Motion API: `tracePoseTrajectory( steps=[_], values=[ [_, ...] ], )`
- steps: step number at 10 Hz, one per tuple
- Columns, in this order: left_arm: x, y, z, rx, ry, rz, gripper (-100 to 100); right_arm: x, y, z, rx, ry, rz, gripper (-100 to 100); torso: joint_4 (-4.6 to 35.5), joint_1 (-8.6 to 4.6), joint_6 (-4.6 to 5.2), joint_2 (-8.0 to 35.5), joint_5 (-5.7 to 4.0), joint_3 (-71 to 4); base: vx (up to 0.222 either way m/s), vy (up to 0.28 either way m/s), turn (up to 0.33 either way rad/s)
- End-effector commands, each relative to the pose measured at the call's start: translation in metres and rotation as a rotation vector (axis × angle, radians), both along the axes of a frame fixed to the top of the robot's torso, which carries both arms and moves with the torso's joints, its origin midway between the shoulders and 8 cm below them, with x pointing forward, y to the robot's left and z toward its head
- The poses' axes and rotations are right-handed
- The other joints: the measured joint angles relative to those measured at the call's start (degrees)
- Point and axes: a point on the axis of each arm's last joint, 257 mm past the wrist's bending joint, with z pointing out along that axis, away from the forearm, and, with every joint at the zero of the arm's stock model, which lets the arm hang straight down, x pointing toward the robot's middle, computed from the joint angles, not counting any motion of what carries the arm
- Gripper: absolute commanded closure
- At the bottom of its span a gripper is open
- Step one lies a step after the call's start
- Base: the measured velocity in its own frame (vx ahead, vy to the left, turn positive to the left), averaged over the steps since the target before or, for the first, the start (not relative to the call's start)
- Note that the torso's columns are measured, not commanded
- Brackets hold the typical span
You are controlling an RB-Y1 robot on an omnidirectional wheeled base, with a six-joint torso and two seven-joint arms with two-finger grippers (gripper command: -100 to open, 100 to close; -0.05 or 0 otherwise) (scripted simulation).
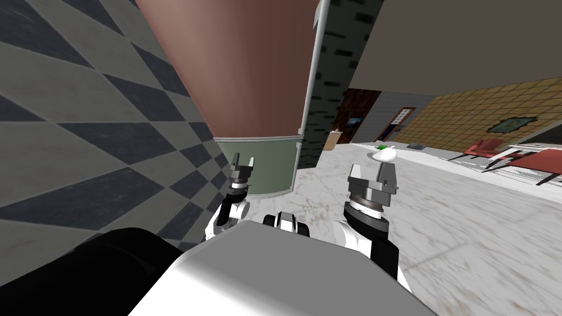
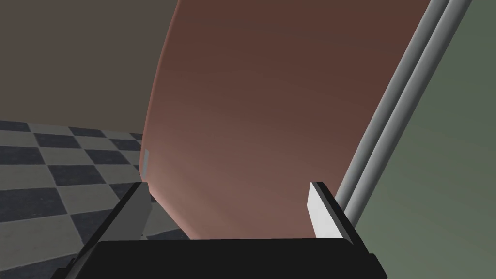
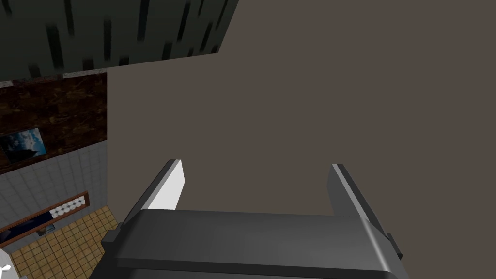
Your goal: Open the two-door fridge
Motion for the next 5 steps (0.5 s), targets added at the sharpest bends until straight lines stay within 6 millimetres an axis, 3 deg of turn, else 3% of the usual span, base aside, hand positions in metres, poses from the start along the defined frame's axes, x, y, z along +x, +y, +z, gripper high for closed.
tracePoseTrajectory(
  steps=[1, 3, 4, 5],
  values=[
    [0.024, 0.001, -0.007, -0.017, 0.034, -0.045, -100, 0.000, 0.000, 0.000, 0.000, 0.000, 0.000, 0, 0.04, 0.20, 0.01, 0.09, 0.05, 0.04, 0.024, -0.121, 0.024],
    [0.053, 0.005, -0.021, -0.045, 0.095, -0.097, -100, 0.000, 0.000, 0.000, 0.000, 0.000, 0.000, 0, 0.04, 0.07, 0.00, 0.07, 0.03, 0.03, 0.045, -0.173, 0.058],
    [0.054, 0.003, -0.014, -0.043, 0.079, -0.104, -100, 0.000, 0.000, 0.000, 0.000, 0.000, 0.000, 0, 0.03, 0.01, 0.00, 0.05, 0.00, 0.01, 0.044, -0.125, 0.018],
    [0.070, 0.008, -0.024, -0.059, 0.120, -0.126, -100, 0.000, 0.000, 0.000, 0.000, 0.000, 0.000, 0, 0.04, 0.22, 0.01, 0.06, 0.05, 0.02, 0.049, -0.119, 0.030]
  ],
)
